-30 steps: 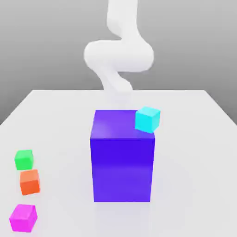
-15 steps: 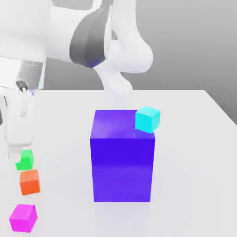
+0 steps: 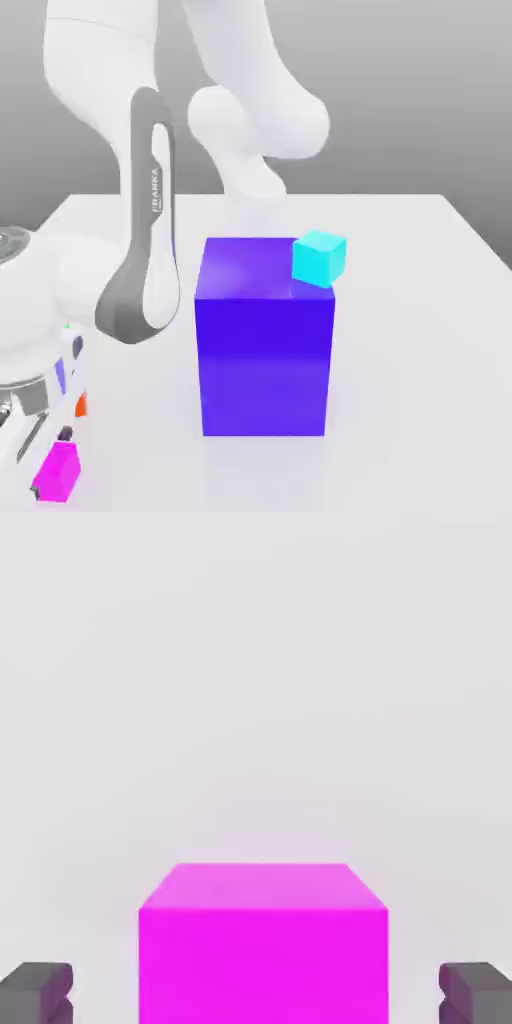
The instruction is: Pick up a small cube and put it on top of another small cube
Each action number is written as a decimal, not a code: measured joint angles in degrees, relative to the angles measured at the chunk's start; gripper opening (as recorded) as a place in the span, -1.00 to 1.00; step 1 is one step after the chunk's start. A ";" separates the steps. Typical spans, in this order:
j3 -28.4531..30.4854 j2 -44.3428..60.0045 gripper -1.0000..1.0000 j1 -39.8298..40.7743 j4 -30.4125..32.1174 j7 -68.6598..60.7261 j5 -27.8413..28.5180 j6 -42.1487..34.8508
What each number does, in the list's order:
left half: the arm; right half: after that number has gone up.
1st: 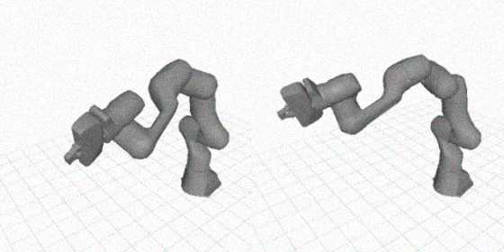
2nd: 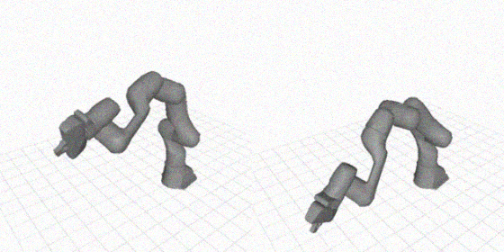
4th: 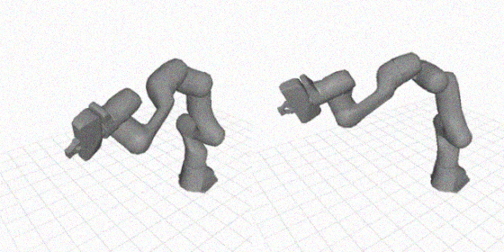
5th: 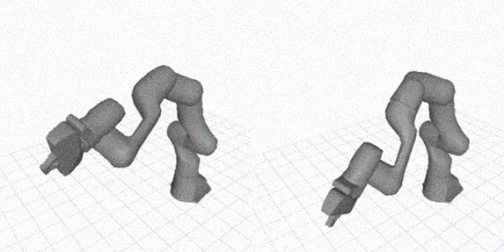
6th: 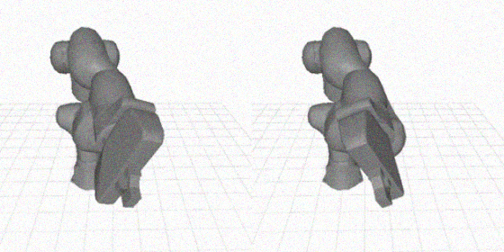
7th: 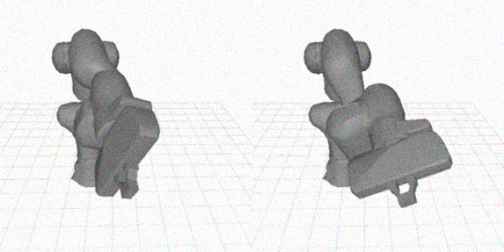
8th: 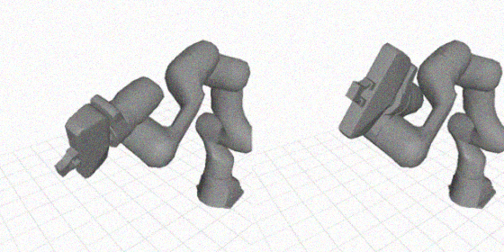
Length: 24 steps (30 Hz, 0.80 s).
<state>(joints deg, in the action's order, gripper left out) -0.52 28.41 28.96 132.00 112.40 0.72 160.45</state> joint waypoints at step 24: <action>13.68 -29.28 -1.00 15.40 25.32 22.82 0.00 -3.90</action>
<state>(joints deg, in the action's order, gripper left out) 13.16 -0.88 44.37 157.32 135.22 0.72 156.56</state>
